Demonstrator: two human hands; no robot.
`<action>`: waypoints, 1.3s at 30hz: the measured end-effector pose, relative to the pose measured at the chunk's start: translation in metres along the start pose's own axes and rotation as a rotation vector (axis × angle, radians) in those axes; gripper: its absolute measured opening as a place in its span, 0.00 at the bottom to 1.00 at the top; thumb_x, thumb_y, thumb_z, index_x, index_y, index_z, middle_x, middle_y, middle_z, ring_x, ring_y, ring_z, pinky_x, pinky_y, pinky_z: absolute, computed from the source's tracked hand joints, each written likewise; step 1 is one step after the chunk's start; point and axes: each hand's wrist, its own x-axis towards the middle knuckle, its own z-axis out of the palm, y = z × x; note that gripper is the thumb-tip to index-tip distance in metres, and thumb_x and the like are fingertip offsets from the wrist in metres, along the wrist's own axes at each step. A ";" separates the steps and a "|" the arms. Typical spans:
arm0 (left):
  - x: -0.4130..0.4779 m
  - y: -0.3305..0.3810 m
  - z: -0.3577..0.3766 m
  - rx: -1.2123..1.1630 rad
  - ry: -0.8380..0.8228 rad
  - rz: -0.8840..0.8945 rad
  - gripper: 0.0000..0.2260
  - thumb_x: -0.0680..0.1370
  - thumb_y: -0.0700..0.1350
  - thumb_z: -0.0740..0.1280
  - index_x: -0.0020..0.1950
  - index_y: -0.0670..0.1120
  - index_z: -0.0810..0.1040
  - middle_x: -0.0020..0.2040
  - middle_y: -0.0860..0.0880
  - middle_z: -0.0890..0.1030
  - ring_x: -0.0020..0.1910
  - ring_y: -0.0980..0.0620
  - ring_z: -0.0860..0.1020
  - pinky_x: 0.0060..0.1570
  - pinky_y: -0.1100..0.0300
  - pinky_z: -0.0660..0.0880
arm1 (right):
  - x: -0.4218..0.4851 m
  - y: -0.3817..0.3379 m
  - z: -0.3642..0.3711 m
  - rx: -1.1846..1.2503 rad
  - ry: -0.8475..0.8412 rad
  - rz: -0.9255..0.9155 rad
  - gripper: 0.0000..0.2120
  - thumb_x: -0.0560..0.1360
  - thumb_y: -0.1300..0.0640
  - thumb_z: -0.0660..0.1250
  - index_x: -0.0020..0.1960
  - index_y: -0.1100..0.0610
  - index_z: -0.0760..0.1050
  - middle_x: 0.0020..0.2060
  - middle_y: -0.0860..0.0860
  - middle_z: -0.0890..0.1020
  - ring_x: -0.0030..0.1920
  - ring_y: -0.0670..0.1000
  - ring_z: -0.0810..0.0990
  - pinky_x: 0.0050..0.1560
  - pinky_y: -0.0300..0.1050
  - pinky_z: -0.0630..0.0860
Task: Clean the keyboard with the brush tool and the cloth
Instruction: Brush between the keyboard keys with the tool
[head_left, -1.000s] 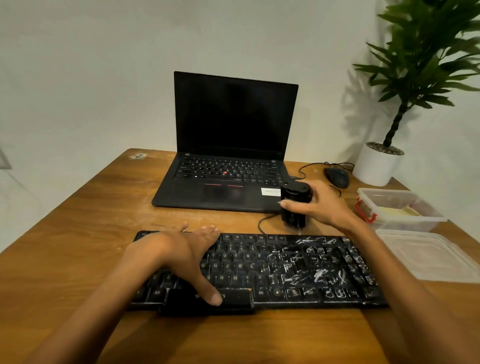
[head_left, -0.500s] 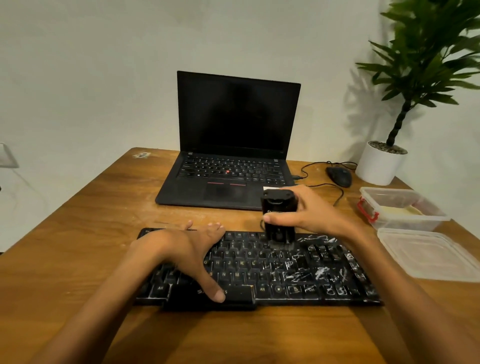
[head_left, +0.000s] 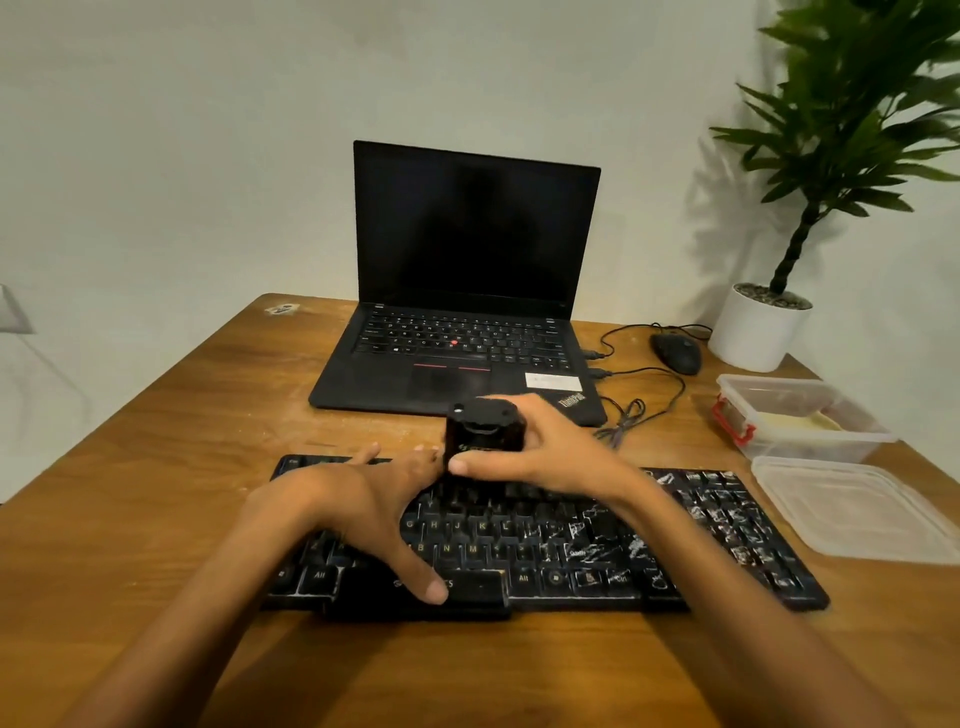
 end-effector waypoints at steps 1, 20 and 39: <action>0.000 -0.001 0.000 -0.005 0.006 0.010 0.51 0.67 0.64 0.69 0.75 0.52 0.35 0.75 0.56 0.37 0.73 0.56 0.36 0.67 0.55 0.30 | -0.001 0.004 0.001 -0.003 0.009 0.021 0.07 0.71 0.56 0.71 0.47 0.55 0.76 0.41 0.51 0.81 0.42 0.49 0.80 0.46 0.44 0.76; 0.004 -0.004 0.001 0.003 0.015 0.030 0.53 0.66 0.65 0.69 0.75 0.53 0.35 0.76 0.56 0.39 0.73 0.59 0.38 0.68 0.55 0.30 | 0.005 0.015 -0.008 -0.006 0.091 0.023 0.10 0.70 0.54 0.71 0.48 0.57 0.76 0.40 0.48 0.80 0.40 0.43 0.79 0.41 0.35 0.74; 0.013 0.019 -0.002 -0.017 0.055 0.148 0.51 0.67 0.64 0.69 0.75 0.53 0.37 0.76 0.56 0.40 0.74 0.59 0.40 0.68 0.54 0.31 | -0.040 0.023 -0.026 0.025 0.138 0.011 0.17 0.68 0.51 0.71 0.52 0.59 0.77 0.47 0.57 0.82 0.49 0.54 0.81 0.50 0.47 0.78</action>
